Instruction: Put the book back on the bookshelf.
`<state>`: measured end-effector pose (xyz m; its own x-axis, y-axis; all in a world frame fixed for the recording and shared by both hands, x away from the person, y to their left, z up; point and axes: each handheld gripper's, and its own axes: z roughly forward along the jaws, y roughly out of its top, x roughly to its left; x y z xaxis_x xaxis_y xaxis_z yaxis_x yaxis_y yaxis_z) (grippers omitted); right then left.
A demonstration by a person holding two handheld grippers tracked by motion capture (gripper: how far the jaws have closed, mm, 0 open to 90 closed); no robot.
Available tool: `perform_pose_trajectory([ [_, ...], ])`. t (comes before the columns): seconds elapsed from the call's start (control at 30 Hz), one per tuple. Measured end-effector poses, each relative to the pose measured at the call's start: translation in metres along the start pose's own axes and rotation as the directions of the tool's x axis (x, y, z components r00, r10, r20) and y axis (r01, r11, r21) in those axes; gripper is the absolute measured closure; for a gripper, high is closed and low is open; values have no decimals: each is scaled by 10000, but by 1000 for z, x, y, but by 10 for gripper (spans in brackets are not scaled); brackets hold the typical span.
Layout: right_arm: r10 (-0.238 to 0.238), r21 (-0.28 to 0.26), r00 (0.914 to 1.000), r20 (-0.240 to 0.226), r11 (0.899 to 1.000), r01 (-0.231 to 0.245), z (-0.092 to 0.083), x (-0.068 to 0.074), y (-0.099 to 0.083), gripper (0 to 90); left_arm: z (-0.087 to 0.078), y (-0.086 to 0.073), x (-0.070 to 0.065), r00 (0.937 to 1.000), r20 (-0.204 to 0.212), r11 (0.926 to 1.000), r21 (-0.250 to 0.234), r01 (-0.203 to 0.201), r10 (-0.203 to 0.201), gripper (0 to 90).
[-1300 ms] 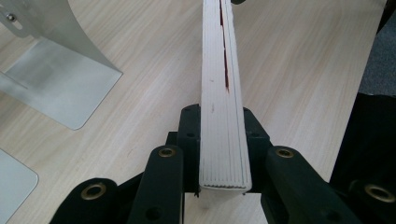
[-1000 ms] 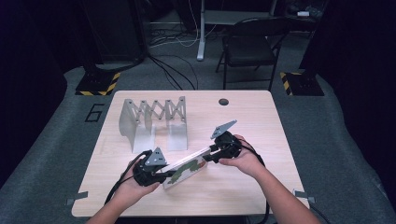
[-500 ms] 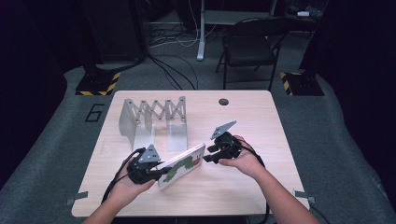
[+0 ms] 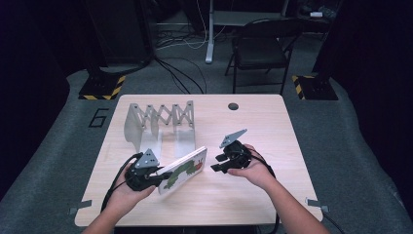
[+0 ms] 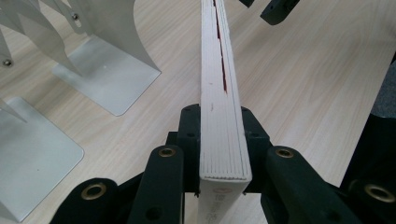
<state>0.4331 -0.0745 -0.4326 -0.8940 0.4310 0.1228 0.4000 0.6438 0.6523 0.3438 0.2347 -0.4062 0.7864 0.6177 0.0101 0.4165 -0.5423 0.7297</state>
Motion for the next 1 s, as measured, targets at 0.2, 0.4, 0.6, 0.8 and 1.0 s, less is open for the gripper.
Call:
perform_pose_trajectory([
  [0.2,-48,107,10000,-3,9999,48,2,2,1,533,-3,-8,5,9999,-86,9999,49,113,-112,753],
  [0.4,1,91,10000,-4,10000,0,3,2,1,533,-14,-19,15,9979,-461,9989,-24,461,-461,753],
  [0.6,-56,78,10000,14,10000,56,4,3,2,533,-16,-27,20,9966,-476,9977,-116,670,-675,752],
  [0.8,9,-8,10000,-52,10000,-9,5,4,2,534,-15,-33,23,9950,-436,9958,-226,886,-896,749],
  [1.0,-29,20,10000,-21,10000,29,4,3,2,533,-16,-36,23,9962,-419,9970,84,766,-762,748],
])
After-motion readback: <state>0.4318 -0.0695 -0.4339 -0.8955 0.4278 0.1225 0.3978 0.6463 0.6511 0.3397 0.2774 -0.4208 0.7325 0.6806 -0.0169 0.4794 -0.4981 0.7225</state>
